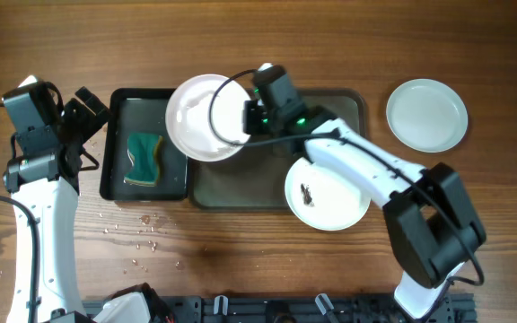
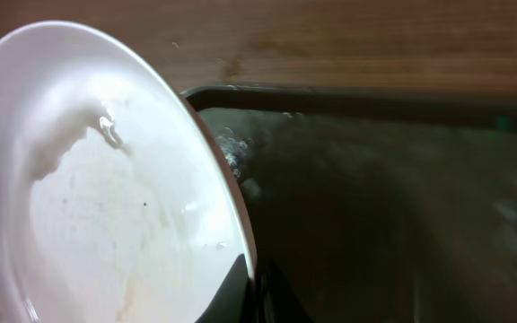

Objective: Clean dirty plates on tray and stack at the side
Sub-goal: 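Lift the scrubbed white plate off the dark tray with the right gripper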

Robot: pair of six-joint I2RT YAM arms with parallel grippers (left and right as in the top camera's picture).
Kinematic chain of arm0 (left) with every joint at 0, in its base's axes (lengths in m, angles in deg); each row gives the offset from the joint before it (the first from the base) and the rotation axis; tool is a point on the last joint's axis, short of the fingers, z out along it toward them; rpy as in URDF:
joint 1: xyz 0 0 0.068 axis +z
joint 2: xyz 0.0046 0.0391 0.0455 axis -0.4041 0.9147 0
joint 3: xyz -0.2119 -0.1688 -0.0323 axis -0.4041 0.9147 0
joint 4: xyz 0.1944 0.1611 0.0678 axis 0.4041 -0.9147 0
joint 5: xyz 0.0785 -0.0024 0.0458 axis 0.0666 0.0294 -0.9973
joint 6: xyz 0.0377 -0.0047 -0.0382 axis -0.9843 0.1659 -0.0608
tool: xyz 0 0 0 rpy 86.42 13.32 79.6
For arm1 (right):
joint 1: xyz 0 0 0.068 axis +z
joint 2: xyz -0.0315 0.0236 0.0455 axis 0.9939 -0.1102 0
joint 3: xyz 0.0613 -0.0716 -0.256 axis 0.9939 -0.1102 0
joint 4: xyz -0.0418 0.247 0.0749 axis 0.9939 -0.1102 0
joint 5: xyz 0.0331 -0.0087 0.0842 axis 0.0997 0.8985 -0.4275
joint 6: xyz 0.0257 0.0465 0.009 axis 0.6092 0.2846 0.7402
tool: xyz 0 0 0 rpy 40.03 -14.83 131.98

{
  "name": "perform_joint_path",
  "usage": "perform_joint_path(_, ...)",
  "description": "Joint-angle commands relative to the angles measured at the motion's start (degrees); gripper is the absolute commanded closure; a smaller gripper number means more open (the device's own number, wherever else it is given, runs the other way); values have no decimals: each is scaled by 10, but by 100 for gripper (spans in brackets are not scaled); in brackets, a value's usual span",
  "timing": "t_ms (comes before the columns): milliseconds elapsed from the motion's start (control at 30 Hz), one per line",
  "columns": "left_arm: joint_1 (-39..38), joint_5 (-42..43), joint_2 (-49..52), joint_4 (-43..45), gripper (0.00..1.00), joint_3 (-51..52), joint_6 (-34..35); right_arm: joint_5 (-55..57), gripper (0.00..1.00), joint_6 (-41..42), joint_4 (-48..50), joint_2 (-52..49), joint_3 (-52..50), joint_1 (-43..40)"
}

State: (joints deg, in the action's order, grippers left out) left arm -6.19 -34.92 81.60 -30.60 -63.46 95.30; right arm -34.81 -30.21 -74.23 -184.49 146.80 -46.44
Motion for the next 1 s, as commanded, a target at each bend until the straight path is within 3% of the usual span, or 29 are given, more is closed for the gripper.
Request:
perform_joint_path(0,3,5,-3,1,0,-6,7,128,96,-3,41,13,15,41)
perform_joint_path(267,3,5,-3,1,0,-6,7,189,95,-76,153,-2,15,78)
perform_joint_path(867,3,5,-3,1,0,-6,7,230,95,-314,346,-22,15,103)
perform_joint_path(967,3,5,-3,1,0,-6,7,261,96,-383,391,-36,15,118)
